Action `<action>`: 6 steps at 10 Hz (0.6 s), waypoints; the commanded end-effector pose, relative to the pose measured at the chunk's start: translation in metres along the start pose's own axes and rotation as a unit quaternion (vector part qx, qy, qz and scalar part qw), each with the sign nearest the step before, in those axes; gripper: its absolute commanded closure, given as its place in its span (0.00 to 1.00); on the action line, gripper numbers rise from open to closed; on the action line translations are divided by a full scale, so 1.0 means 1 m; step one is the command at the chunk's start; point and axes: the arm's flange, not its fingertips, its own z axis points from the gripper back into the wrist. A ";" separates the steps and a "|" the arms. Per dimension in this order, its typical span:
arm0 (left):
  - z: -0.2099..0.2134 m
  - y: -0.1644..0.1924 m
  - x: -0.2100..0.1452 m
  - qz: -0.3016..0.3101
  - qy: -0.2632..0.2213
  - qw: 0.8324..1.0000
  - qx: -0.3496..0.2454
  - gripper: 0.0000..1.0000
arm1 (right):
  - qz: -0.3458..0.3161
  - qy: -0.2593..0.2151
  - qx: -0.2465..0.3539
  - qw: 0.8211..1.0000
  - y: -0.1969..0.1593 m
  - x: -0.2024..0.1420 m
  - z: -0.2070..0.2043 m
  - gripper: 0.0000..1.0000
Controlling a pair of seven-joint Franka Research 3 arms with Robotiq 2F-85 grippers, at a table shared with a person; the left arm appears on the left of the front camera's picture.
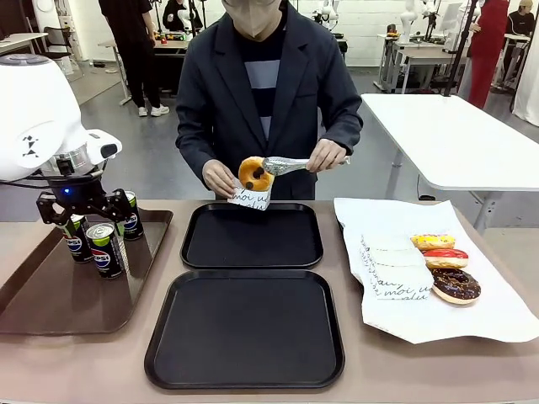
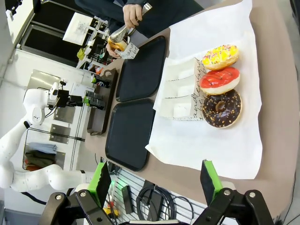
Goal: Set up donuts and drinks on trays.
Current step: Pick up one Pepsi coke and place it on the Flat Tray.
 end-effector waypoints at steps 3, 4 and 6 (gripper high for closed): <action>0.004 0.002 0.001 0.006 0.002 1.000 0.001 0.00 | 0.004 0.000 0.008 1.000 -0.004 0.000 -0.001 0.00; 0.004 0.002 0.001 0.006 0.002 1.000 0.001 0.00 | 0.004 0.000 0.008 1.000 -0.004 0.000 -0.001 0.00; 0.004 0.002 0.001 0.006 0.002 1.000 0.001 0.00 | 0.004 0.000 0.008 1.000 -0.004 0.000 -0.001 0.00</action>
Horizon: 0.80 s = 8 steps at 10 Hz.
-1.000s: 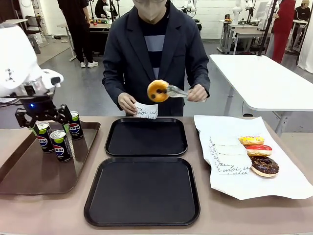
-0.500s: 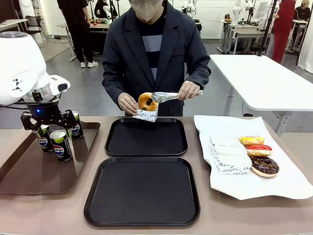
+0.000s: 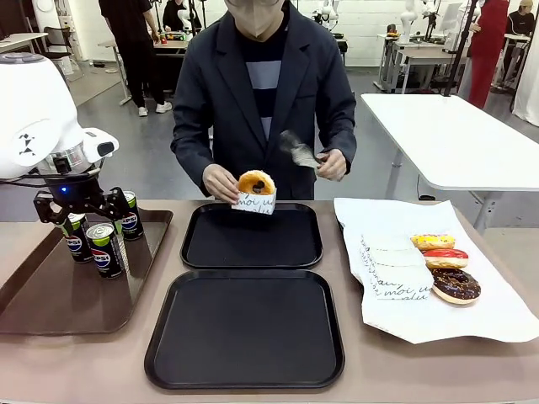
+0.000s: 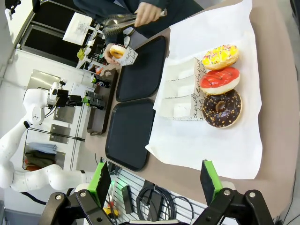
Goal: Set up donuts and drinks on trays.
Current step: Pick up one Pepsi coke and place it on the Flat Tray.
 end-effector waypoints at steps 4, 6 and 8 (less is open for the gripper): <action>-0.018 -0.010 0.017 -0.004 0.008 1.000 0.000 0.00 | 0.004 0.000 0.008 1.000 -0.004 0.000 -0.001 0.00; -0.025 -0.013 0.022 -0.003 0.011 1.000 0.000 0.00 | 0.004 0.000 0.008 1.000 -0.004 0.000 -0.001 0.00; -0.032 -0.010 0.025 -0.002 0.012 1.000 -0.004 0.00 | 0.004 0.000 0.008 1.000 -0.004 0.000 -0.001 0.00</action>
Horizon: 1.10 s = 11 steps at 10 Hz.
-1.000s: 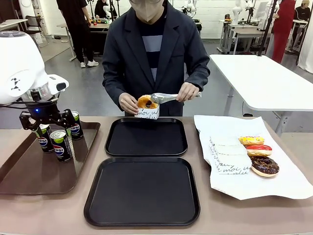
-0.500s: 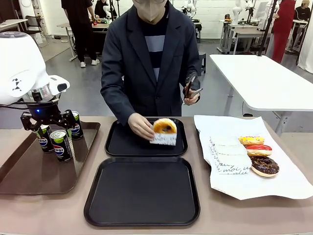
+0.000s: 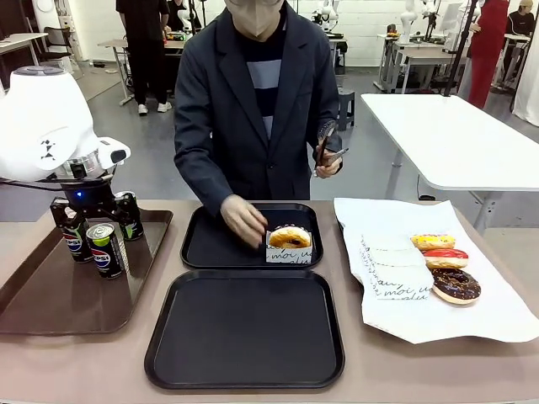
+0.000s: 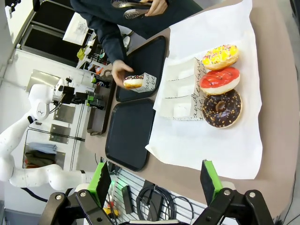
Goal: Set up donuts and drinks on trays.
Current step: Pick up one Pepsi coke and place it on the Flat Tray.
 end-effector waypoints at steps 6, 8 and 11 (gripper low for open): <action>-0.016 0.007 0.004 -0.007 0.006 1.000 0.001 0.00 | 0.004 0.000 0.008 1.000 -0.004 0.000 -0.001 0.00; -0.017 0.006 0.002 -0.014 0.012 1.000 0.005 0.00 | 0.004 0.000 0.008 1.000 -0.004 0.000 -0.001 0.00; -0.016 0.007 0.001 -0.016 0.016 1.000 0.011 0.37 | 0.004 0.000 0.008 1.000 -0.004 0.000 -0.001 0.00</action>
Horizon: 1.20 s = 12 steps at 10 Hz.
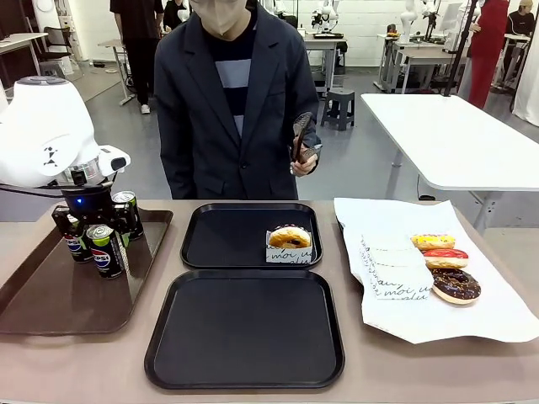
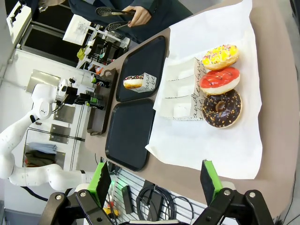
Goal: Set up donuts and drinks on trays.
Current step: Pick up one Pepsi coke and place it on the Flat Tray.
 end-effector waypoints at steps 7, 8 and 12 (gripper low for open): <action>0.016 0.006 0.000 -0.007 -0.006 1.000 0.016 0.79 | 0.004 0.000 0.008 1.000 -0.004 0.000 -0.001 0.00; 0.034 0.005 -0.004 -0.003 -0.033 0.999 0.010 1.00 | 0.004 0.000 0.008 1.000 -0.004 0.000 -0.001 0.00; 0.142 0.000 -0.040 0.031 -0.103 0.994 -0.007 1.00 | 0.004 0.000 0.008 1.000 -0.004 0.000 -0.001 0.00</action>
